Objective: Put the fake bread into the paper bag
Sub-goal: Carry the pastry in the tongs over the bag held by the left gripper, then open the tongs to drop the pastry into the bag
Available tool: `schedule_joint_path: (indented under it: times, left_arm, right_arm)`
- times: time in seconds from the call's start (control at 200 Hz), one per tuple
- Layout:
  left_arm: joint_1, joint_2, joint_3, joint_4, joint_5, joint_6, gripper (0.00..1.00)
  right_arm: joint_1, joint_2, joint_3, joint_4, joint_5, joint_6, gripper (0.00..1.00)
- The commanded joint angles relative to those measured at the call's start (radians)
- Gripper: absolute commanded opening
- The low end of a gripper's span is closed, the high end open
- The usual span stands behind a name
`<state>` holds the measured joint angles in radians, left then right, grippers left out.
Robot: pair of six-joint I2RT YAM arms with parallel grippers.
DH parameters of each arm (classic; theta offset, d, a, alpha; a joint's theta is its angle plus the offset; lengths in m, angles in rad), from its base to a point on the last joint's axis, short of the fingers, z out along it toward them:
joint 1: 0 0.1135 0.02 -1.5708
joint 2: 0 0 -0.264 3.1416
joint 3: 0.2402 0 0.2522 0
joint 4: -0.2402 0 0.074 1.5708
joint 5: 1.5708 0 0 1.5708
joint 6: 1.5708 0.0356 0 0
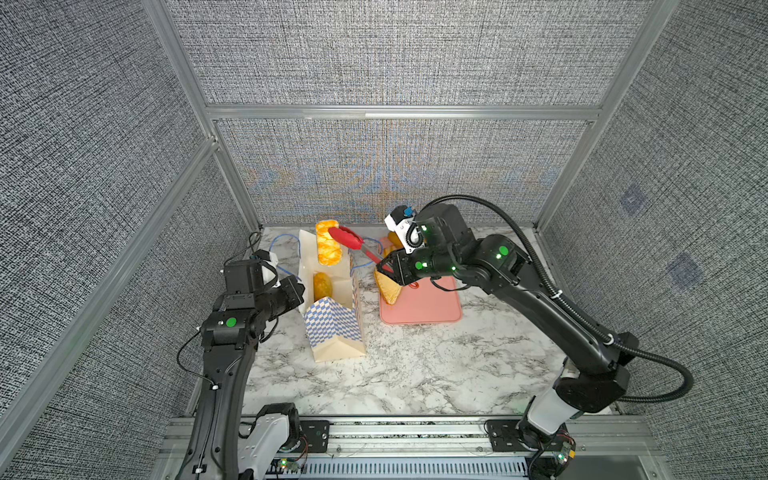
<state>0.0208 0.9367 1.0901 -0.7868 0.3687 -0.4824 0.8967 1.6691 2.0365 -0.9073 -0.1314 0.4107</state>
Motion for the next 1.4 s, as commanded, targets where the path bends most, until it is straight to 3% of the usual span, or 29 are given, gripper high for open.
schedule_joint_path:
  times: [0.0,0.69,1.1,1.395]
  left_arm:
    - [0.001,-0.006,-0.004,0.009,0.006,0.002,0.0]
    - [-0.001,-0.01,-0.009,0.004,0.002,0.005,0.0]
    - [0.0,-0.009,-0.01,0.006,0.001,0.005,0.0]
    - [0.001,-0.012,-0.013,0.003,-0.001,0.007,0.0]
  right_arm:
    - [0.007,0.01,0.009,-0.007,0.035,-0.025,0.25]
    - [0.042,0.032,0.009,-0.044,0.079,-0.049,0.31]
    - [0.045,0.029,0.016,-0.042,0.075,-0.05,0.43]
    - [0.047,0.032,0.041,-0.043,0.076,-0.053,0.46]
